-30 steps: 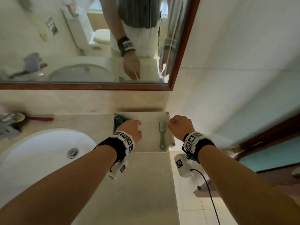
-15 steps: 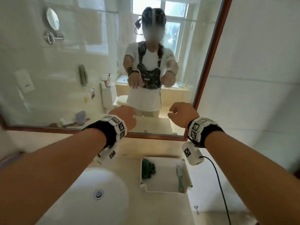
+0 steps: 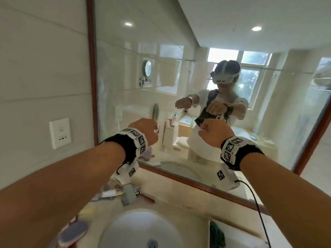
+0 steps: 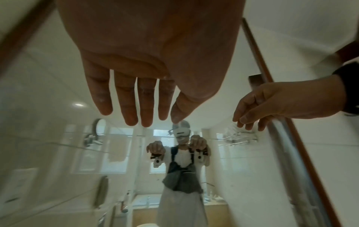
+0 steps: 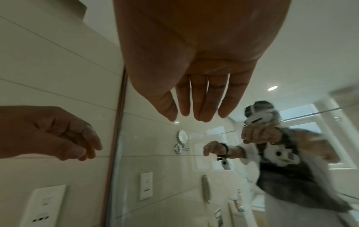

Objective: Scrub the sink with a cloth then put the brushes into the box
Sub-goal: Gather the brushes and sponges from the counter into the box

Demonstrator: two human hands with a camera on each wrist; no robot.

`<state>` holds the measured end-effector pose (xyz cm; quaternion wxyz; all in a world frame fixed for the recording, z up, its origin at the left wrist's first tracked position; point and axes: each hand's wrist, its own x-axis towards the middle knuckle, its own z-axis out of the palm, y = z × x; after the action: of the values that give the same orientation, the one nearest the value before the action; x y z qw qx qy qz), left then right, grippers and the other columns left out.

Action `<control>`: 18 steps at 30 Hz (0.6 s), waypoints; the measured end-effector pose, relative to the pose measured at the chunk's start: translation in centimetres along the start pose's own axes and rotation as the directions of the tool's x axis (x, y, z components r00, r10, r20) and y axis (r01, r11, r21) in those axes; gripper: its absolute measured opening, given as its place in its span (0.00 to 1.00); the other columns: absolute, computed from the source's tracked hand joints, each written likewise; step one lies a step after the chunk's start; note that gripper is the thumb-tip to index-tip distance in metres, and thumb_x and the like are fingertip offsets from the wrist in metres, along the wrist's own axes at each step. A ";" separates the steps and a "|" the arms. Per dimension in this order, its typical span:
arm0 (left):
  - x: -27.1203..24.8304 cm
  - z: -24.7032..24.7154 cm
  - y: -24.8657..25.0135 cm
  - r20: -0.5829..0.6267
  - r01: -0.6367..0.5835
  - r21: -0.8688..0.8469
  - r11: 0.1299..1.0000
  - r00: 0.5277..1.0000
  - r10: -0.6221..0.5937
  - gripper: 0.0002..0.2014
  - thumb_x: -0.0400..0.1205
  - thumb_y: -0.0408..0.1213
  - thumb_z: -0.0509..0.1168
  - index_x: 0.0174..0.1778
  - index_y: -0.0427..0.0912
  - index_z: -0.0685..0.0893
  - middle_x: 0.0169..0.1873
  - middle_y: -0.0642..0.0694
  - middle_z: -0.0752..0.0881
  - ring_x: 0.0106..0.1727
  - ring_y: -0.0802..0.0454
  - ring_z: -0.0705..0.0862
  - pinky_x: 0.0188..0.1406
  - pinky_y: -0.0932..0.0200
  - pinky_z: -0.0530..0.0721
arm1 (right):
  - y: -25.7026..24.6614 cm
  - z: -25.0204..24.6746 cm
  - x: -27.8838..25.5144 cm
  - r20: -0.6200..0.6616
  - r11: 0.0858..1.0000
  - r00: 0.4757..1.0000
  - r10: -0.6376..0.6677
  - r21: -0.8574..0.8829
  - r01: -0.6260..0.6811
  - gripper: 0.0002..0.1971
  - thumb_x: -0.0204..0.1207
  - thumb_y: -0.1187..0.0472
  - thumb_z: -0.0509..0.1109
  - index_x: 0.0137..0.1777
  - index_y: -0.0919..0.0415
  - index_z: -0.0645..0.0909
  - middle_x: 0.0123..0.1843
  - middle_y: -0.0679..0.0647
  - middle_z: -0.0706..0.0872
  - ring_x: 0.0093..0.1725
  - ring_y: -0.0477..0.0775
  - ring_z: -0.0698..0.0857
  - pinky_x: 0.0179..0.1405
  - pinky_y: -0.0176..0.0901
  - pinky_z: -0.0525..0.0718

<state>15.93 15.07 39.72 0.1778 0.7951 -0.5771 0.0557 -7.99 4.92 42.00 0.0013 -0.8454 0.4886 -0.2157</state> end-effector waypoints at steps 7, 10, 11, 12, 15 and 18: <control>-2.1 -3.6 -13.9 -0.031 0.276 0.110 0.955 0.961 -0.274 0.18 0.78 0.48 0.61 0.63 0.53 0.81 0.61 0.49 0.84 0.59 0.45 0.84 0.56 0.54 0.82 | -14.3 7.0 7.0 0.102 0.961 0.959 -0.263 0.117 0.251 0.11 0.73 0.48 0.68 0.54 0.48 0.83 0.55 0.49 0.87 0.54 0.54 0.85 0.55 0.50 0.85; -4.2 -4.7 -19.3 -0.052 0.387 0.125 0.914 0.922 -0.383 0.17 0.78 0.49 0.62 0.62 0.52 0.82 0.59 0.50 0.84 0.59 0.45 0.84 0.57 0.53 0.83 | -20.7 9.6 8.1 0.115 0.919 0.920 -0.375 0.179 0.352 0.10 0.73 0.49 0.68 0.52 0.46 0.83 0.52 0.46 0.87 0.52 0.53 0.86 0.52 0.46 0.85; -5.1 -4.7 -21.0 -0.047 0.423 0.124 0.897 0.906 -0.421 0.18 0.78 0.50 0.62 0.63 0.54 0.81 0.60 0.51 0.84 0.59 0.46 0.83 0.57 0.53 0.83 | -22.6 10.6 8.1 0.127 0.906 0.906 -0.403 0.196 0.375 0.09 0.73 0.49 0.69 0.51 0.46 0.83 0.52 0.46 0.87 0.51 0.52 0.86 0.51 0.46 0.84; -5.9 -4.7 -22.7 -0.044 0.458 0.119 0.881 0.889 -0.456 0.19 0.77 0.51 0.62 0.64 0.55 0.81 0.60 0.51 0.83 0.59 0.46 0.83 0.57 0.54 0.82 | -24.5 11.6 8.0 0.140 0.893 0.891 -0.431 0.204 0.401 0.09 0.73 0.49 0.69 0.51 0.46 0.83 0.52 0.47 0.87 0.51 0.52 0.86 0.50 0.45 0.85; -8.0 -4.3 -27.7 -0.042 0.529 0.112 0.841 0.848 -0.528 0.20 0.75 0.51 0.62 0.64 0.56 0.81 0.59 0.52 0.84 0.57 0.47 0.84 0.53 0.56 0.83 | -30.1 14.6 7.8 0.161 0.861 0.855 -0.493 0.230 0.453 0.10 0.75 0.50 0.69 0.53 0.49 0.84 0.54 0.48 0.87 0.51 0.53 0.86 0.51 0.47 0.85; -9.1 -3.4 -32.9 -0.018 0.553 0.123 0.824 0.831 -0.556 0.18 0.76 0.48 0.63 0.63 0.55 0.81 0.58 0.53 0.85 0.55 0.48 0.85 0.51 0.56 0.83 | -35.2 17.7 7.5 0.178 0.843 0.835 -0.520 0.262 0.469 0.08 0.75 0.53 0.69 0.51 0.51 0.85 0.53 0.49 0.87 0.50 0.55 0.86 0.51 0.48 0.86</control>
<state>44.21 33.33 33.04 0.1317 0.9383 -0.3184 0.0297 30.78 13.45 36.16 0.0932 -0.9581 0.2231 -0.1536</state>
